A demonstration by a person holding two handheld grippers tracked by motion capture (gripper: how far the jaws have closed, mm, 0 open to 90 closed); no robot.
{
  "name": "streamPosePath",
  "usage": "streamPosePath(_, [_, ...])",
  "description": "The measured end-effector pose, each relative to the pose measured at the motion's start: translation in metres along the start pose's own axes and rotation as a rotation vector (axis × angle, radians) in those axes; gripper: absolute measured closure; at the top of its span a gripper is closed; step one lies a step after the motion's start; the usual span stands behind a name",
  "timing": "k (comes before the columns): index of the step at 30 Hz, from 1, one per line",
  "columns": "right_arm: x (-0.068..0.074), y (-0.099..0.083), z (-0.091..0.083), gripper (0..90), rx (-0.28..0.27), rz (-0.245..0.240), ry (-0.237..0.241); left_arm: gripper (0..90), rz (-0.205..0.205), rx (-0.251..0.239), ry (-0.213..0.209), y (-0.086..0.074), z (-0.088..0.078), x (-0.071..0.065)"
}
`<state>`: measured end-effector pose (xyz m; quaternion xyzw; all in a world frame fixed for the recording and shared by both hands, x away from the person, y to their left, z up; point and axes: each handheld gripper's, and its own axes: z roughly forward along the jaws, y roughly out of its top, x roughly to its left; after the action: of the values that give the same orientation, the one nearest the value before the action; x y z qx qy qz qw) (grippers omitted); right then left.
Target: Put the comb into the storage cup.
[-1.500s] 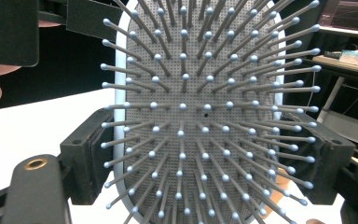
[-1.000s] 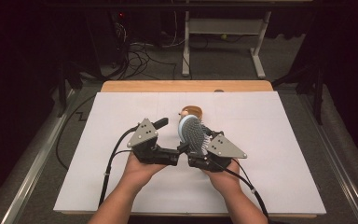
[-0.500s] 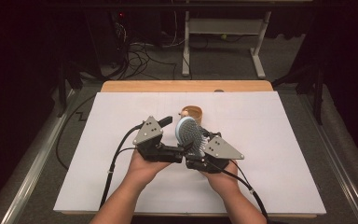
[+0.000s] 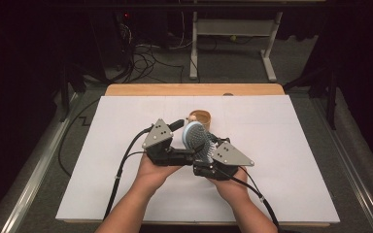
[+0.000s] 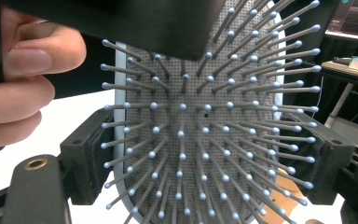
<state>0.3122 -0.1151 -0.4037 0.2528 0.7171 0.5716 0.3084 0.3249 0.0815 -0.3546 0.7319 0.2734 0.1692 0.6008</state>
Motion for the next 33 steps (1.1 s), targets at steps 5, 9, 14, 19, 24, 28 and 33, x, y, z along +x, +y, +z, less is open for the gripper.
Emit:
streamPosePath(5, [0.0001,-0.0004,0.0003,20.3,0.004,-0.002,0.004,16.0,-0.018,0.016,0.004,-0.0004,0.0033,0.0024])
streamPosePath(9, [0.0006,-0.0007,0.0002,20.3,0.005,-0.005,0.003,20.2,-0.023,0.022,-0.009,-0.0006,0.0046,0.0016])
streamPosePath(14, [0.0014,-0.0005,0.0001,20.3,0.006,-0.007,0.001,28.7,-0.022,0.002,-0.014,0.0005,0.0035,-0.0001])
streamPosePath(19, [0.0022,-0.0008,0.0008,20.3,0.005,-0.013,0.001,33.4,-0.017,-0.002,0.000,0.0005,0.0031,-0.0008])
streamPosePath(24, [0.0019,0.0006,-0.0001,20.3,0.000,0.000,0.004,41.4,-0.002,0.001,-0.021,0.0003,0.0035,-0.0037])
streamPosePath(28, [0.0026,0.0015,-0.0007,20.4,0.000,-0.006,0.000,43.4,-0.033,-0.002,-0.031,0.0014,0.0028,-0.0023])
streamPosePath(33, [0.0029,0.0011,-0.0003,20.3,-0.003,-0.016,-0.003,46.0,-0.055,0.000,-0.042,0.0023,0.0017,-0.0010])
